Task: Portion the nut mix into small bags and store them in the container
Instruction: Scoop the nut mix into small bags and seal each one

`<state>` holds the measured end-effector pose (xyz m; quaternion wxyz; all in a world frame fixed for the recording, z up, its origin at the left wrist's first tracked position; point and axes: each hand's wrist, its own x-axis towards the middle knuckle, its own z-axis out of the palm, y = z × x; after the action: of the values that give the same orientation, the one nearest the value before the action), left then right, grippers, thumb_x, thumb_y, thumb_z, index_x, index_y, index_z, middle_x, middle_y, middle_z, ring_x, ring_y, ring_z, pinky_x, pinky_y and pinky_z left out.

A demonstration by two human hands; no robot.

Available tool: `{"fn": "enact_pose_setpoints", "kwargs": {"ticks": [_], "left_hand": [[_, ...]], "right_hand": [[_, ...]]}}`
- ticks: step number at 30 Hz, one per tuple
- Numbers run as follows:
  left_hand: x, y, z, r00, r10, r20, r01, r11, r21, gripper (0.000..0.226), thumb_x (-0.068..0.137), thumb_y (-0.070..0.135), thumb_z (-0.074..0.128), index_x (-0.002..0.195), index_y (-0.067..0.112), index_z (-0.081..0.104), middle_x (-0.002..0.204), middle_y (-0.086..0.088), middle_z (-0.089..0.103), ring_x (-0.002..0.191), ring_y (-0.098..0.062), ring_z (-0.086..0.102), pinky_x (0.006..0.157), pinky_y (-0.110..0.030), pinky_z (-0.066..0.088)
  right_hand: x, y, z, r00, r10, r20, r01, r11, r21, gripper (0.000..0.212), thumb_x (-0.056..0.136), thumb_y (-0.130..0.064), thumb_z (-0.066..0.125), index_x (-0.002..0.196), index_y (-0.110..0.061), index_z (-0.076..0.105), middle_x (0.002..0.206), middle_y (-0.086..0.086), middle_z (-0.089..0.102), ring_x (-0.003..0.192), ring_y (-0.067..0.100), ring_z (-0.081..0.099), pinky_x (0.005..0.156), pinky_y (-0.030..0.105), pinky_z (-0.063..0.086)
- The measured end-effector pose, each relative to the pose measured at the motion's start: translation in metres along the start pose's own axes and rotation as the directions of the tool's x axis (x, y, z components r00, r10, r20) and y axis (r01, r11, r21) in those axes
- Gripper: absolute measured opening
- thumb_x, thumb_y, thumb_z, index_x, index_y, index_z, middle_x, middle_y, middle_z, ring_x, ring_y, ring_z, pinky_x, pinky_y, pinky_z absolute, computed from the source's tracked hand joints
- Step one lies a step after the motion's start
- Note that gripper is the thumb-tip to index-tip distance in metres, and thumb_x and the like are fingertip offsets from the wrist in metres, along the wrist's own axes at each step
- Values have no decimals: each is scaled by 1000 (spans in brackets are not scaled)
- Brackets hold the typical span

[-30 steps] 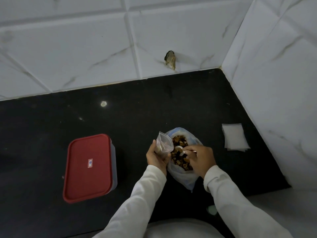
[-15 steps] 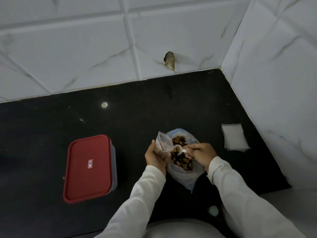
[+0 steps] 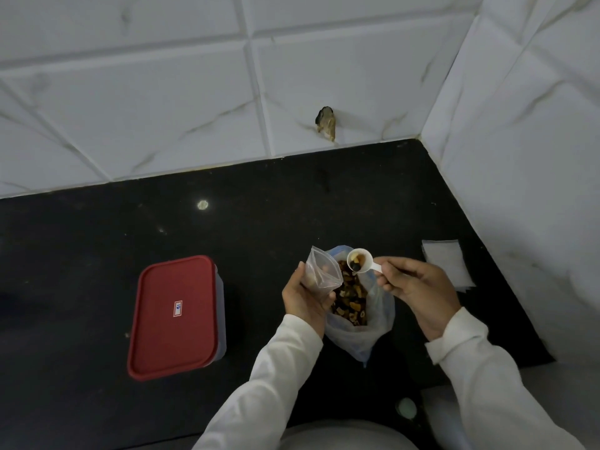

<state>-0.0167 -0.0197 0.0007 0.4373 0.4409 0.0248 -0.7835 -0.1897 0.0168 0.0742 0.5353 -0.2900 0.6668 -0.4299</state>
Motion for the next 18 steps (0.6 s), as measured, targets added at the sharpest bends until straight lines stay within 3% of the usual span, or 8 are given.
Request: {"fn": "enact_pose_setpoints", "kwargs": {"ticks": [3,6,10,16,18], "left_hand": [[-2,-3,1,1000,19,20,-19,1000,7,46,90,39,60,123,7,63,100,-11,69,76,-21,66,52,-24,51],[-3,-5,0,999,31,29,-31,999,10,45,90,38,60,124,9,62,101,-11,69,77,-21,67,53,-25,52],[-8,-5,-1,998,48,43,-49,998,39,43,90,38,59,122,9,61,96,-9,69,72,-19,66,53,-24,51],[-14,-6,-4,996,59,59,-62,997,50,51,92,36,58,131,4,57,100,-12,70,73,-20,67,50,-24,51],[-14,-6,-4,996,63,62,-67,996,59,52,93,36,57,132,3,57,98,-12,70,72,-21,68,49,-24,51]], "right_hand": [[-15,-15,9,993,-113,18,113,994,-4,18,91,-9,61,97,-21,73,82,5,74,76,11,67,75,24,56],[-24,-21,19,972,-235,25,236,962,-137,18,92,-10,61,97,-24,72,79,0,73,71,5,67,65,14,53],[-29,-14,26,935,-353,28,345,891,-296,16,92,-13,61,101,-20,73,76,-2,72,73,5,68,68,15,53],[-31,1,36,760,-643,96,582,607,-541,17,90,-8,63,103,-15,72,90,-6,68,76,2,65,70,12,52],[-27,10,39,720,-682,130,597,511,-619,18,87,-3,66,103,-9,72,94,2,70,82,6,66,76,20,55]]}}
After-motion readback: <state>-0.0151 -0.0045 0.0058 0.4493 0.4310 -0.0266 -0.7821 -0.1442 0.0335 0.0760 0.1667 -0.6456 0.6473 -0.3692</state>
